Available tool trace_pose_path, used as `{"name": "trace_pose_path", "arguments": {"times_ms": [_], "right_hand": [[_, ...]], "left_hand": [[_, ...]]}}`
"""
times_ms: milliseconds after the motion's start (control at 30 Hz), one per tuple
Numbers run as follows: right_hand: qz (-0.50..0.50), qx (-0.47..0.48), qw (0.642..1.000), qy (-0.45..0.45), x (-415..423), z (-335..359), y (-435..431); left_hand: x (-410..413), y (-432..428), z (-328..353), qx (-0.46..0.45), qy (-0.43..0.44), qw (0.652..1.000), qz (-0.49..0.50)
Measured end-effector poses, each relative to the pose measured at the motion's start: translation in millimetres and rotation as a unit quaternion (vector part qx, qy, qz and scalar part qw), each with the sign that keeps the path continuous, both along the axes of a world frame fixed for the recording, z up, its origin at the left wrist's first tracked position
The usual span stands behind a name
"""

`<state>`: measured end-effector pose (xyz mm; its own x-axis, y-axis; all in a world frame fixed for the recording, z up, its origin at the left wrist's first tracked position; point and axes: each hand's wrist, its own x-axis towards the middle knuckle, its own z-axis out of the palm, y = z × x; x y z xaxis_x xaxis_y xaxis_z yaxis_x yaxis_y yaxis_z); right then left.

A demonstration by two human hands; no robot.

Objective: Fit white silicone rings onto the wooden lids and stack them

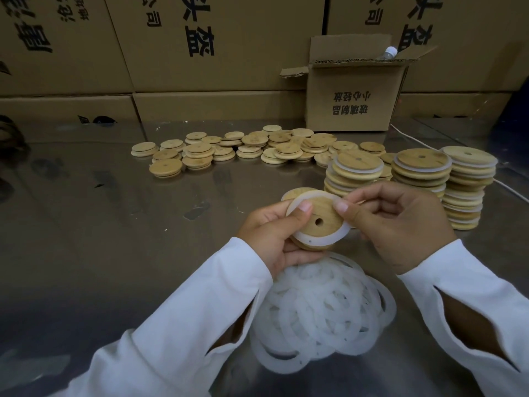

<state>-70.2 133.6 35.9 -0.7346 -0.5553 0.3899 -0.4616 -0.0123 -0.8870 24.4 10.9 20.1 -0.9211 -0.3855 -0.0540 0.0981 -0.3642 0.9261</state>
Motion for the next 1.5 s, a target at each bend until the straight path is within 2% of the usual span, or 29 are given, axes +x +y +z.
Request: {"name": "trace_pose_path", "arguments": {"times_ms": [267,467,633,933,1500], "right_hand": [[-0.049,0.003,0.998,0.028,8,-5,-7],[0.001,0.005,1.0,0.022,7,-5,-5],[0.004,-0.001,1.0,-0.001,6,-9,-7],[0.014,-0.004,1.0,-0.023,5,-7,-6],[0.018,0.0,1.0,0.004,6,-3,-5]], "left_hand": [[-5,3,-5,0.002,0.031,0.998,0.051],[-4,6,-8,-0.113,0.032,0.988,0.101],[-2,4,-8,-0.149,0.038,0.982,0.107],[-2,2,-7,-0.139,0.054,0.984,0.097],[-1,-3,-4,-0.066,0.057,0.994,0.06]]}}
